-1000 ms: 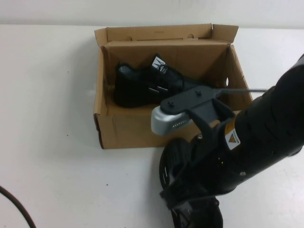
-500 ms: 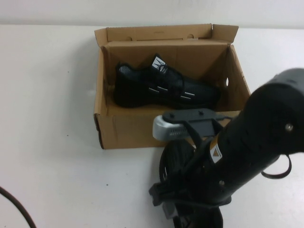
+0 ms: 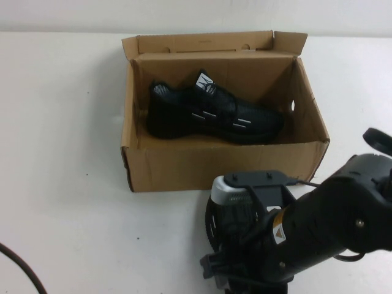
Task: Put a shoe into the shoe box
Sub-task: Pick up the shoe from the table
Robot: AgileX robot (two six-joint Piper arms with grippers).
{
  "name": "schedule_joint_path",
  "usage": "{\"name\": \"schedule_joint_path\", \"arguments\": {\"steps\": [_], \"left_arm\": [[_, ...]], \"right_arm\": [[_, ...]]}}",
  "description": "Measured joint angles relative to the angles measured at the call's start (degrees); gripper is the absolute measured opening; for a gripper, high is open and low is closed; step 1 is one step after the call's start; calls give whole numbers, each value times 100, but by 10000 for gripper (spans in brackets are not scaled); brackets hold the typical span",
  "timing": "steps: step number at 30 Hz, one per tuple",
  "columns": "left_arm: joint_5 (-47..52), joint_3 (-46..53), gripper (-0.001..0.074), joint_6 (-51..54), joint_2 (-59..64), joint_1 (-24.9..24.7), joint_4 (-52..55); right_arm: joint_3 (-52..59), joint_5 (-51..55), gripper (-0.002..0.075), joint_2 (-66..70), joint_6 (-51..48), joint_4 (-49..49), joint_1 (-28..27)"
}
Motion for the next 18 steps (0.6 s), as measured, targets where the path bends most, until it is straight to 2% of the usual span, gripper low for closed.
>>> {"name": "schedule_joint_path", "arguments": {"steps": [18], "left_arm": [[0, 0, -3, 0, 0, 0, 0]], "right_arm": [[273, -775, 306, 623, 0, 107, 0]]}}
